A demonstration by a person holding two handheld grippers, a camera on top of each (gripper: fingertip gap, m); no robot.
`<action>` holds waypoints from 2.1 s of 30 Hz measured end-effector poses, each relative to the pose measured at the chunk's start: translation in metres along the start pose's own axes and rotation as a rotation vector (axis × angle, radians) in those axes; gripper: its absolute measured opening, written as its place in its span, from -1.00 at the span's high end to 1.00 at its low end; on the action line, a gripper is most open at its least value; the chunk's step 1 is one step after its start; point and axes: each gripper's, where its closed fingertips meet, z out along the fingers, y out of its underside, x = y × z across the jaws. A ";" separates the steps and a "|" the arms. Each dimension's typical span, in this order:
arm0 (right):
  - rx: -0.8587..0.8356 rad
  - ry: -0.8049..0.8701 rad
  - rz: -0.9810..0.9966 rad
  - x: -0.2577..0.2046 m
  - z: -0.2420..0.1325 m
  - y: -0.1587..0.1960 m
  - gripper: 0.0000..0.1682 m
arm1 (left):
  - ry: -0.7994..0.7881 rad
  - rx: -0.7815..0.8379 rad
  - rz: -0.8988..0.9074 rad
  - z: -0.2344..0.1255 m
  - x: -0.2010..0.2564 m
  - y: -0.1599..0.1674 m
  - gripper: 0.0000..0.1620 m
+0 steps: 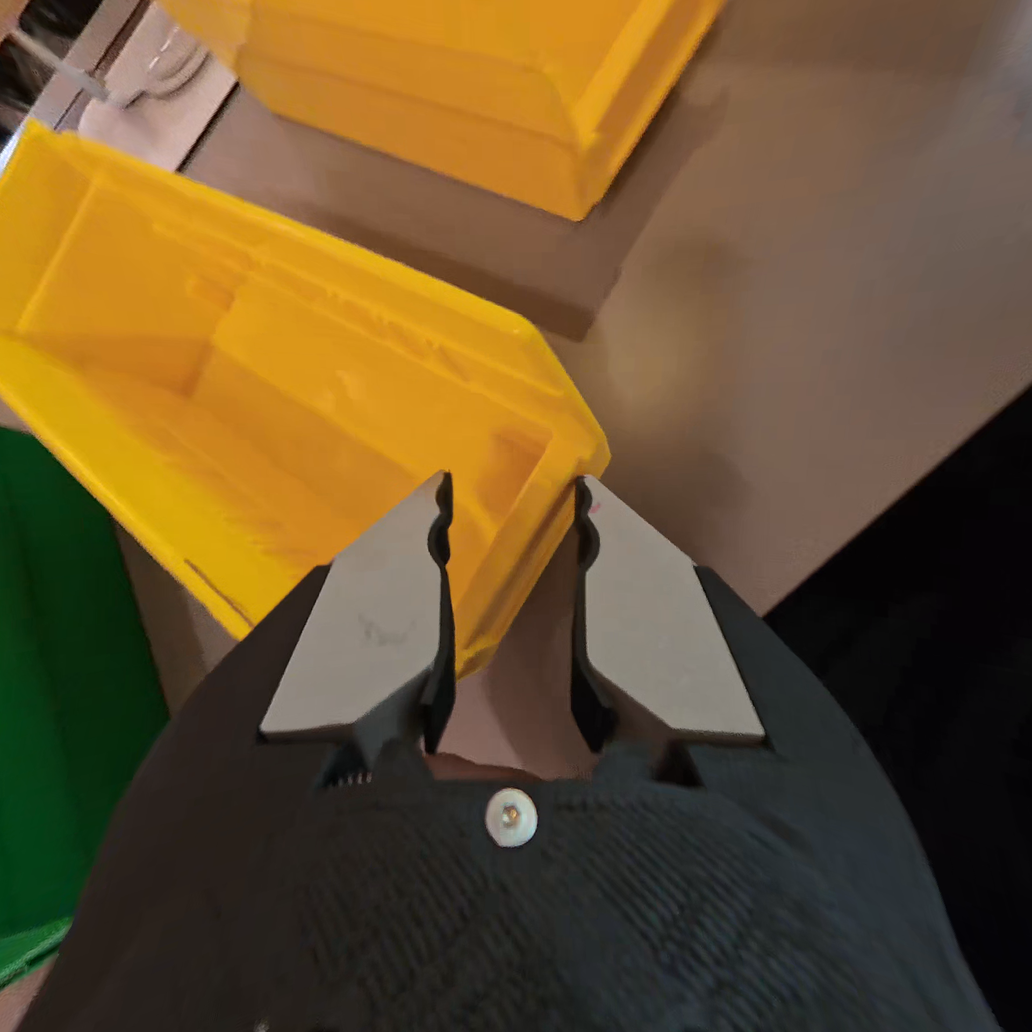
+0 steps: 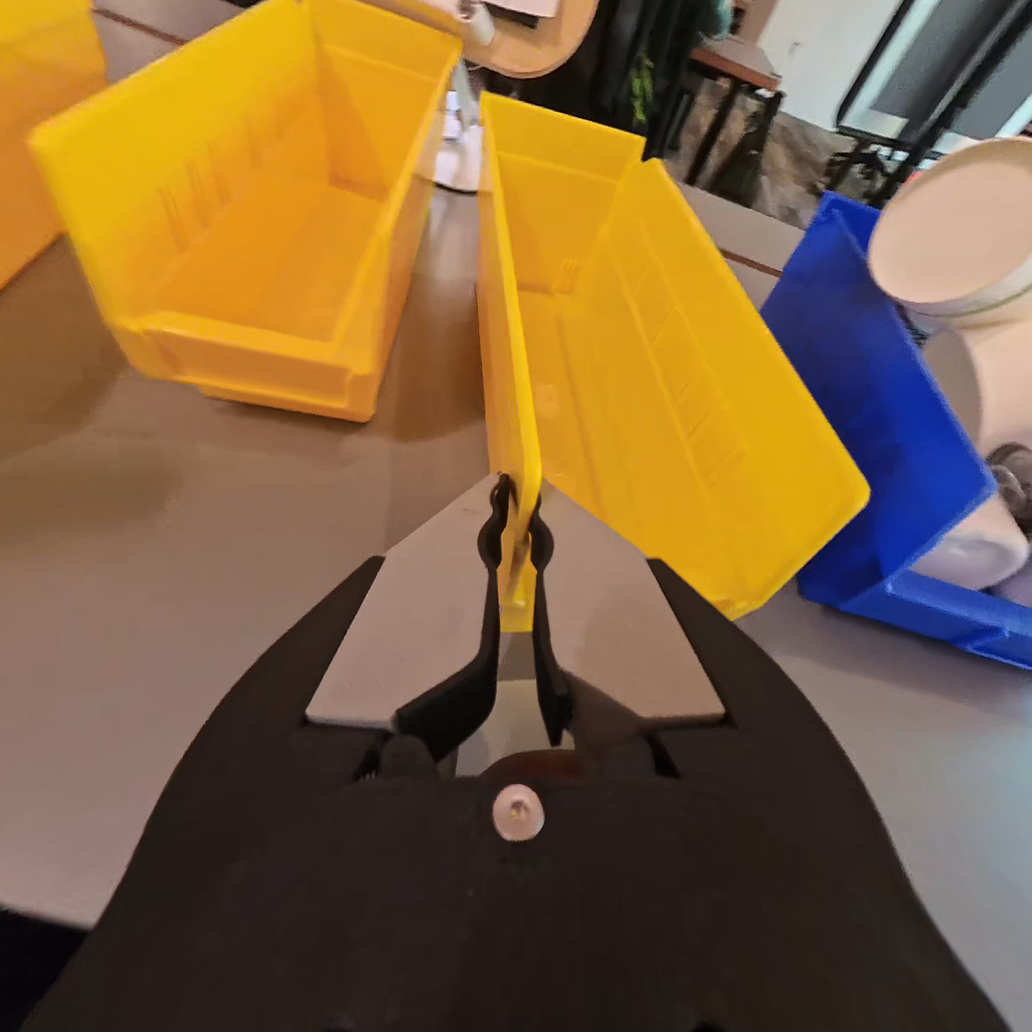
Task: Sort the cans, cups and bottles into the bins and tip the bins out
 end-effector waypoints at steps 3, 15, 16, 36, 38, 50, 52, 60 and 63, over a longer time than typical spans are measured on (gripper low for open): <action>0.024 0.043 0.071 0.010 0.011 -0.002 1.00 | -0.003 0.078 -0.103 -0.012 -0.015 -0.002 0.43; 0.010 0.028 0.075 0.013 0.043 -0.040 0.77 | -0.045 0.287 0.054 -0.029 0.052 -0.103 0.39; 0.047 0.002 0.079 0.011 0.032 -0.043 0.75 | -0.058 0.278 0.039 -0.018 0.050 -0.111 0.46; 0.160 -0.155 0.152 0.068 -0.068 -0.045 0.65 | -0.163 -0.077 -0.131 0.079 -0.015 -0.104 0.81; 0.170 -0.165 0.164 0.072 -0.073 -0.047 0.65 | -0.155 -0.050 -0.160 0.072 -0.013 -0.098 0.85; 0.097 0.044 0.031 0.106 -0.065 -0.025 0.47 | -0.179 0.147 -0.161 -0.003 0.006 -0.064 0.37; 0.083 0.085 0.022 0.105 -0.056 -0.020 0.41 | -0.191 0.181 -0.188 -0.013 0.002 -0.058 0.37; 0.078 0.106 0.013 0.095 -0.040 -0.010 0.17 | -0.159 0.150 -0.175 -0.027 0.003 -0.045 0.14; 0.075 0.098 0.008 0.093 -0.039 -0.009 0.15 | -0.204 0.097 -0.160 -0.030 -0.006 -0.030 0.09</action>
